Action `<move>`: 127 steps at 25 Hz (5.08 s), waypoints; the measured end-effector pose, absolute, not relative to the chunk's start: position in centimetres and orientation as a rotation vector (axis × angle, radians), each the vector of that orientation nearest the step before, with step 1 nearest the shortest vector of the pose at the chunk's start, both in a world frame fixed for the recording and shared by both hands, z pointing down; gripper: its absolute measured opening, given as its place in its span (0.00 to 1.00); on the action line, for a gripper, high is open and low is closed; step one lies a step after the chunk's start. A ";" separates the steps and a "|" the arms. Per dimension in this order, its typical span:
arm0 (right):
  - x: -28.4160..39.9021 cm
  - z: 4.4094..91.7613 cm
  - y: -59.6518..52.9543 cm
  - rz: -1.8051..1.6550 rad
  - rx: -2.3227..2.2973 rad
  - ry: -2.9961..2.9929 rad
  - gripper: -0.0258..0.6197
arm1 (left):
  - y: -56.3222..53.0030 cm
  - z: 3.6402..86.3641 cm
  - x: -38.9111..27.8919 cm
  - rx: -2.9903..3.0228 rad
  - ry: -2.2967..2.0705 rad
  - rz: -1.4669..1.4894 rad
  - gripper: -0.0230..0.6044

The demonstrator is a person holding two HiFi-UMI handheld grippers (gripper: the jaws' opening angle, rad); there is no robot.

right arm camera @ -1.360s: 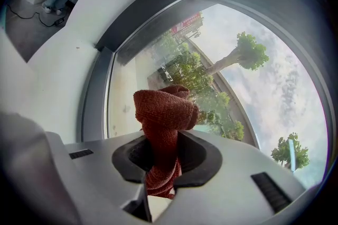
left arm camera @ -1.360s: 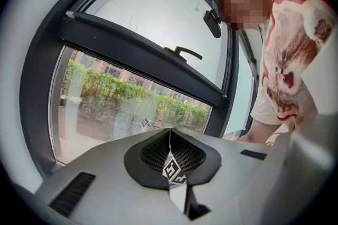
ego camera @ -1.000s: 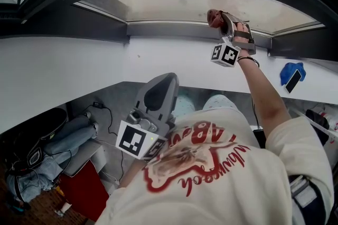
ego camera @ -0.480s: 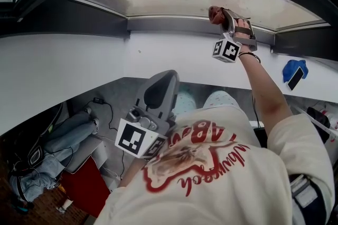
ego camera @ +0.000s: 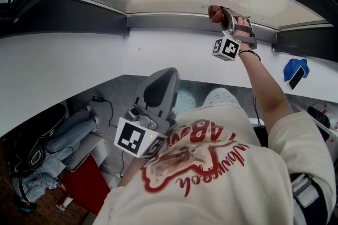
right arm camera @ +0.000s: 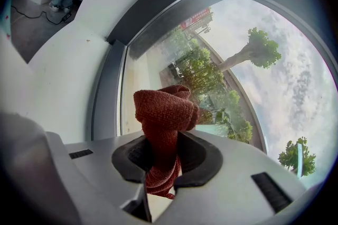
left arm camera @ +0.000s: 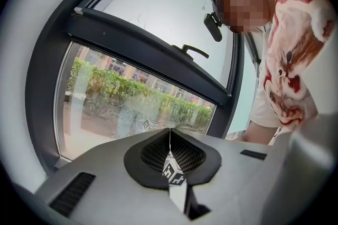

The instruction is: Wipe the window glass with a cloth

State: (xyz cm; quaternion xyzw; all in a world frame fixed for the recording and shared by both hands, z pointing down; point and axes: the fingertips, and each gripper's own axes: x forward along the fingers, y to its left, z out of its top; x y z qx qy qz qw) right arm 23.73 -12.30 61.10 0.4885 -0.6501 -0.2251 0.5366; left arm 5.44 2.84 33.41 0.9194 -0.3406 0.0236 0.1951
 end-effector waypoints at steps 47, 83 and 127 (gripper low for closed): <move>22.5 71.4 -13.1 -0.422 0.989 -1.512 0.17 | 3.6 36.4 1.7 2.460 -1.125 0.152 0.07; 21.4 47.3 -7.8 -0.740 1.212 -1.701 0.17 | 9.4 30.1 11.2 2.656 -0.990 -0.088 0.07; 14.9 31.4 -16.1 -1.086 1.563 -1.332 0.14 | 1.7 33.6 -1.5 2.641 -0.598 -0.007 0.07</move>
